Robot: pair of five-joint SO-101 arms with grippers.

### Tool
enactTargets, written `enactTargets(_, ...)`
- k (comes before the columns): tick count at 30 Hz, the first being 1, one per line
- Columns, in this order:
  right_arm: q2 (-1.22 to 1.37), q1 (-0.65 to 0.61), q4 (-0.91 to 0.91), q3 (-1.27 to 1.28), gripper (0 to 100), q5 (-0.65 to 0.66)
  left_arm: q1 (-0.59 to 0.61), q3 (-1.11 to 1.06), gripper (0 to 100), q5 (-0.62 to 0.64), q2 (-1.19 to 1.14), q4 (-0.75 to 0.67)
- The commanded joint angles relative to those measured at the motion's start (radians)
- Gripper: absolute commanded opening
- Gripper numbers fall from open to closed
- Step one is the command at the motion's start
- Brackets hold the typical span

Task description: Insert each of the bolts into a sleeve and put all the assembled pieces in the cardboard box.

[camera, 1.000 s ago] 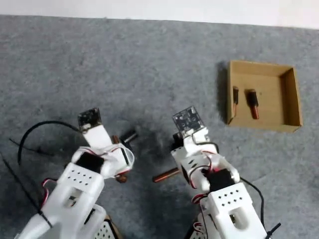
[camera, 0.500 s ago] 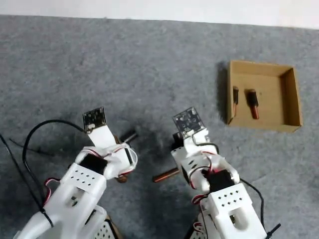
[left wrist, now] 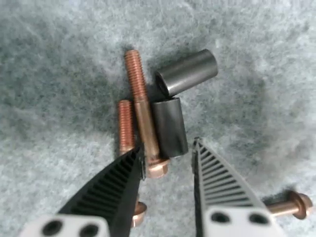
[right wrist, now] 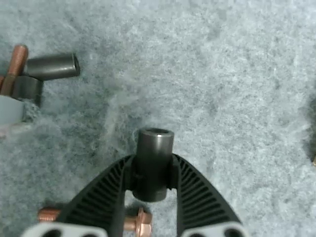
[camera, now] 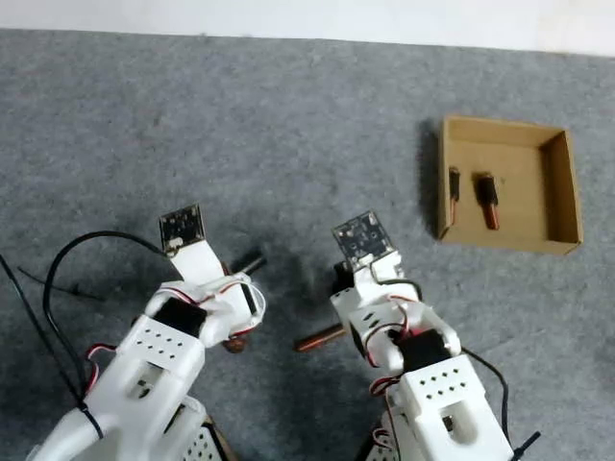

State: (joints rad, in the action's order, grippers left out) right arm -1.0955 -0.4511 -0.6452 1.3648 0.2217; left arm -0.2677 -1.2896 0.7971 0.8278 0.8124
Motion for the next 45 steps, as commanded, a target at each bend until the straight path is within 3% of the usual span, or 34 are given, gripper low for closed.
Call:
enactTargets(1, -0.021, 0.028, 0.038, -0.015, 0.5, -0.006, 0.039, 0.013, 15, 0.011, -0.001, 0.012)
enactTargets(8, -0.015, 0.048, 0.07, -0.01, 0.5, -0.009, 0.064, 0.054, 15, 0.012, -0.008, 0.06)
enactTargets(34, -0.019, 0.045, 0.147, 0.056, 0.5, -0.009, 0.064, 0.038, 15, 0.012, -0.013, 0.021)
enactTargets(38, -0.019, 0.045, 0.147, 0.058, 0.5, -0.009, 0.064, 0.024, 15, 0.011, -0.082, -0.055)
enactTargets(45, -0.019, 0.048, 0.147, 0.058, 0.5, -0.009, 0.065, 0.111, 15, 0.011, -0.257, -0.052)
